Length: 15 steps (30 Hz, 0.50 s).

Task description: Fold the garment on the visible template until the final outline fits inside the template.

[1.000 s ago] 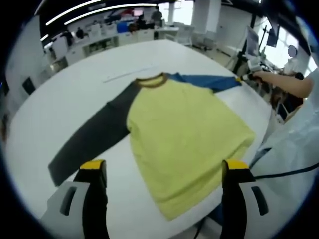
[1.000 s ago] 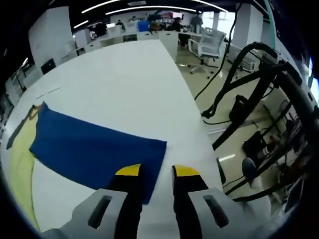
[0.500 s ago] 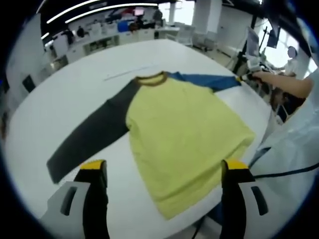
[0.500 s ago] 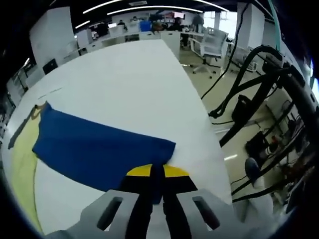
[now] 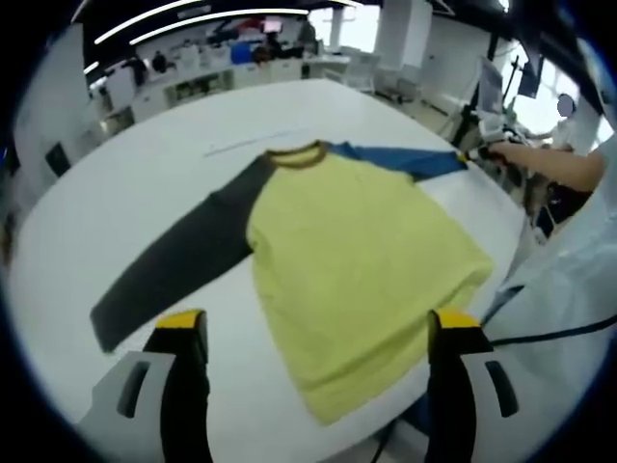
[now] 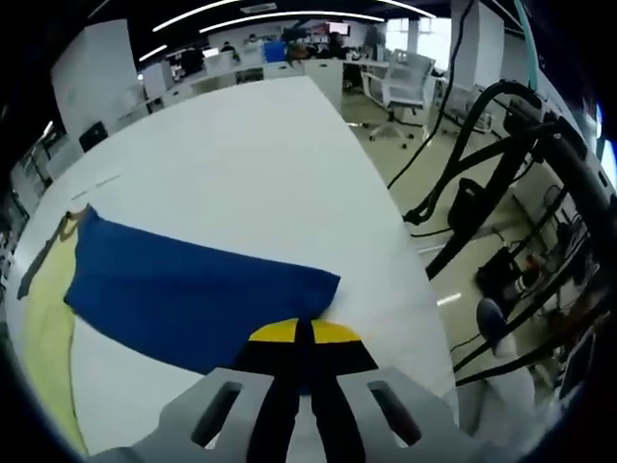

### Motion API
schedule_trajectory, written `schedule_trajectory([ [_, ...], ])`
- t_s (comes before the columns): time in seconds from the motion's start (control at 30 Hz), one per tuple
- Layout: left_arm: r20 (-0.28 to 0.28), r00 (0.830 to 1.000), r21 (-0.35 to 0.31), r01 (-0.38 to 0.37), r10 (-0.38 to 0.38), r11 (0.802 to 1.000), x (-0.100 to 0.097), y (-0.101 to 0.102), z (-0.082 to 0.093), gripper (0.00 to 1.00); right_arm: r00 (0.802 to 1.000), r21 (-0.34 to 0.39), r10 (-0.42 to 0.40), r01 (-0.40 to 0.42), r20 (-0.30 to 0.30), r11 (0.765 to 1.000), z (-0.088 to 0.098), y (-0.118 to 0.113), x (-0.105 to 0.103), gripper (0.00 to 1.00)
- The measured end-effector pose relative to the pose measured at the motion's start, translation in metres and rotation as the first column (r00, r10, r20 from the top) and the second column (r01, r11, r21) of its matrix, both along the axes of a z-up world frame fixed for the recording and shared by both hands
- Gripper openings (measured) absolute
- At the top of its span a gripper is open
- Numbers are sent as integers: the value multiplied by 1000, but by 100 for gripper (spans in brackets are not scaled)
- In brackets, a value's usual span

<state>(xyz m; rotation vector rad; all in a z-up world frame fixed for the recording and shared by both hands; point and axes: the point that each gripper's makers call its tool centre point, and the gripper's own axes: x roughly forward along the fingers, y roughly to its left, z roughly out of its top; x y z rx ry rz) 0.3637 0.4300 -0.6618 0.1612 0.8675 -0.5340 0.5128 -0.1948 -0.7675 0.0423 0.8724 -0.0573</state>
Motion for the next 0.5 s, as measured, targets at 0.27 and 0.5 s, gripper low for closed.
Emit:
schedule_trajectory([
  [0.27,-1,1000,0,0,0,1000,-1,1,0,91,1000,-2,-8,8,1,1000,3,6,-4,3],
  [0.5,8,1000,-5,1,-1,1000,0,3,3,91,1000,12,-21,21,2,1000,7,8,-11,3],
])
